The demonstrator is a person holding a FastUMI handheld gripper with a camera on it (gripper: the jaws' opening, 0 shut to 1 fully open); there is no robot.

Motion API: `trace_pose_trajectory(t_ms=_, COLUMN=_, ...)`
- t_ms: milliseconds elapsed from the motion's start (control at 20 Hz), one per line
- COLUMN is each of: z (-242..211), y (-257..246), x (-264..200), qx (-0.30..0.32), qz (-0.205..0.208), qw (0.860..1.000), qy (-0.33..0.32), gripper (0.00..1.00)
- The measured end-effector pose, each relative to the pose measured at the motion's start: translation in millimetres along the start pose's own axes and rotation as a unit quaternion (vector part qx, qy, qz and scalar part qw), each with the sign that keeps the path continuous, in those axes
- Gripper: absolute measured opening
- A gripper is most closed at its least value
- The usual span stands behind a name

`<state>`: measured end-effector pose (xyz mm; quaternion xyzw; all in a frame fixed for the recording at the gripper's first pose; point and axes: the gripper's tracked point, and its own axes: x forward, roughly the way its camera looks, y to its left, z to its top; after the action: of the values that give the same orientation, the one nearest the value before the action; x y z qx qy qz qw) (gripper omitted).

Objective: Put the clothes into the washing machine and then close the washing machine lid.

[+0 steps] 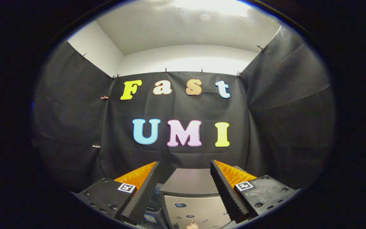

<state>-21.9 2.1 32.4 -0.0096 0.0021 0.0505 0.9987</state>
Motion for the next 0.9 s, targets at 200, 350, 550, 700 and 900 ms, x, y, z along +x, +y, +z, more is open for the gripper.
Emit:
trace_pose_trajectory(t_ms=200, z=2.8, y=-3.2, x=0.3, qx=0.007, qz=-0.001, qw=1.000, qy=-0.004, gripper=0.98)
trace_pose_trajectory(t_ms=350, z=1.1, y=-6.9, x=0.8, qx=0.011, qz=-0.007, qw=1.000, qy=-0.002, gripper=0.98)
trace_pose_trajectory(t_ms=550, z=0.9, y=-8.4, x=0.9, qx=0.012, qz=-0.010, qw=1.000, qy=-0.001, gripper=0.98)
trace_pose_trajectory(t_ms=700, z=0.2, y=-9.6, x=1.8, qx=0.012, qz=-0.012, qw=1.000, qy=0.001, gripper=0.98)
trace_pose_trajectory(t_ms=900, z=-0.8, y=-13.5, x=2.7, qx=0.018, qz=-0.015, qw=1.000, qy=0.004, gripper=0.98)
